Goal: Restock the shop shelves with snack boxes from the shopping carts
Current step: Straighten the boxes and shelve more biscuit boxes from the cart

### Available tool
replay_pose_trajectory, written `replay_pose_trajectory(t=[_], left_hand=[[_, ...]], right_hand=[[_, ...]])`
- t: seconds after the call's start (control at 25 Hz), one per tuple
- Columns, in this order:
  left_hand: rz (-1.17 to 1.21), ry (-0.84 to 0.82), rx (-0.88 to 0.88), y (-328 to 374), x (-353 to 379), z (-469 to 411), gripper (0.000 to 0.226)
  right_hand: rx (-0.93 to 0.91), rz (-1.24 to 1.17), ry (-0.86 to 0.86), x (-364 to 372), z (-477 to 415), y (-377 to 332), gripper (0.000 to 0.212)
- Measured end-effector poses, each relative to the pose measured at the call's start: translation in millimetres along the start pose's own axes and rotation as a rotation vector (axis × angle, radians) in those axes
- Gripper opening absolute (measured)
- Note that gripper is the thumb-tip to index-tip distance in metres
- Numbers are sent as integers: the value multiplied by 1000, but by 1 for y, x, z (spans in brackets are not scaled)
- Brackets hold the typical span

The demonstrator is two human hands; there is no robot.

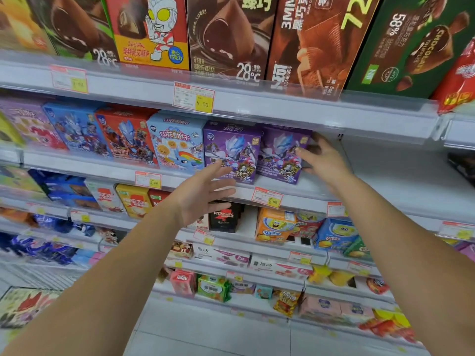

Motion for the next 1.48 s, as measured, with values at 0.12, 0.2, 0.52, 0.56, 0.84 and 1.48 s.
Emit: replay_pose_trajectory(t=[0.12, 0.2, 0.52, 0.56, 0.84, 1.48], left_hand=[[5, -3, 5, 0, -8, -1, 49], [4, -1, 12, 0, -11, -2, 48], [-16, 8, 23, -1, -18, -1, 50], [-19, 13, 22, -1, -21, 1, 50], [-19, 62, -3, -4, -39, 9, 50], [34, 43, -28, 6, -7, 16, 52]], right_hand=[[79, -149, -70, 16, -8, 12, 61], [120, -284, -64, 26, -9, 17, 67], [198, -456, -29, 64, -17, 25, 30], [203, -464, -11, 68, -22, 23, 24], [215, -352, -6, 97, -64, 11, 31], [265, -519, 219, 67, -23, 2, 45]])
Point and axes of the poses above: each hand's wrist, its own z-axis away from the middle knuckle, its own x-axis out of the palm, y = z × x, the point moved 2 cm from there along -z, towards the middle knuckle, and after that the axes turned 12 degrees about -x, right-handed, at the moved point
